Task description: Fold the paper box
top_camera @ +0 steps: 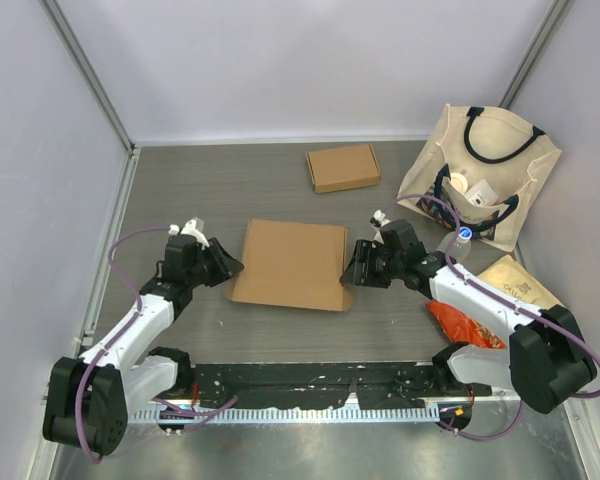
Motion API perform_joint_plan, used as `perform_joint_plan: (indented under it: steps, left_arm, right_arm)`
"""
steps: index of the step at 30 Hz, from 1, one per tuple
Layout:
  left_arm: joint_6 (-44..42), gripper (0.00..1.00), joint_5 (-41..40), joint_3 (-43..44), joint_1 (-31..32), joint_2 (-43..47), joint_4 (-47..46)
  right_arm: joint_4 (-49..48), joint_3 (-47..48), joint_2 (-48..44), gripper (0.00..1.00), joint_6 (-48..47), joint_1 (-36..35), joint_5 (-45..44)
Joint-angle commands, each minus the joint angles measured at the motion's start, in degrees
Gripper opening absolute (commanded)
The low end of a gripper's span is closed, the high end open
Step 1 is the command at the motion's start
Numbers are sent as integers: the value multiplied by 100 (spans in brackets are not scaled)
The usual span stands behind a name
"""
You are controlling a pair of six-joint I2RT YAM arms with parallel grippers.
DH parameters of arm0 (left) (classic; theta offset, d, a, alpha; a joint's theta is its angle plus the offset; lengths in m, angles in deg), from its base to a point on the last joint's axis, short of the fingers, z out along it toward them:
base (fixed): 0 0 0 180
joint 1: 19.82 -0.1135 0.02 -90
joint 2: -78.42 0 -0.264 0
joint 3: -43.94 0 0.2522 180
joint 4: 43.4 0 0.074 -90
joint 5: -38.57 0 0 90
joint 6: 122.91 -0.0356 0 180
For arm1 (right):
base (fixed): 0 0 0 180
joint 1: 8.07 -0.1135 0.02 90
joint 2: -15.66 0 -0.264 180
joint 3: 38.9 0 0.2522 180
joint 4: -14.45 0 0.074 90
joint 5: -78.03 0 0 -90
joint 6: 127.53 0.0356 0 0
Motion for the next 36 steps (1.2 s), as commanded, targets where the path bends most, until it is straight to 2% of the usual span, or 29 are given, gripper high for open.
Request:
perform_joint_plan:
  steps: [1, 4, 7, 12, 13, 16, 18, 19, 21, 22, 23, 27, 32, 36]
  left_arm:
    - [62, 44, 74, -174, 14, 91, -131]
    - [62, 55, -48, -156, 14, 310, -7]
    - [62, 57, -224, -279, 14, 329, -104]
    - [238, 43, -190, -612, 14, -101, -455]
    - [264, 35, -207, -674, 14, -154, -595]
    - [299, 27, -199, -754, 14, -155, -658]
    - [396, 32, -111, -711, 14, 151, -640]
    - [422, 43, -111, -684, 14, 266, -597]
    - [510, 54, -189, -588, 14, 660, -500]
    - [536, 62, -277, -561, 14, 758, -500]
    - [563, 66, -391, -517, 14, 864, -265]
    - [756, 81, -735, -368, -39, 840, -315]
    - [836, 80, -245, -26, -126, -135, -790]
    - [800, 78, -41, -15, -135, -568, -1078]
  right_arm:
    - [-230, -56, 77, 55, -77, -10, -217]
    - [-195, -3, 77, 57, -148, -10, -165]
    - [-361, -117, 138, 57, -131, -10, -242]
    - [-958, -722, 341, 51, -17, -10, -305]
    - [-1151, -811, 367, 49, 10, -10, -305]
    - [-1031, -777, 429, 42, 1, -10, -305]
    - [-994, -619, 211, 42, -8, -10, -209]
    - [-977, -575, 105, 44, 1, -10, -200]
    - [-968, -434, -63, 52, 54, 103, -156]
    - [-1003, -390, -37, 53, 80, 157, -112]
    - [-1021, -276, -2, 53, 72, 201, -85]
    - [-1249, 137, 647, 52, -34, 368, -41]
    - [-1574, 297, 1473, 40, -87, 535, 2]
    - [-1917, 121, 1554, 29, 1, 693, 12]
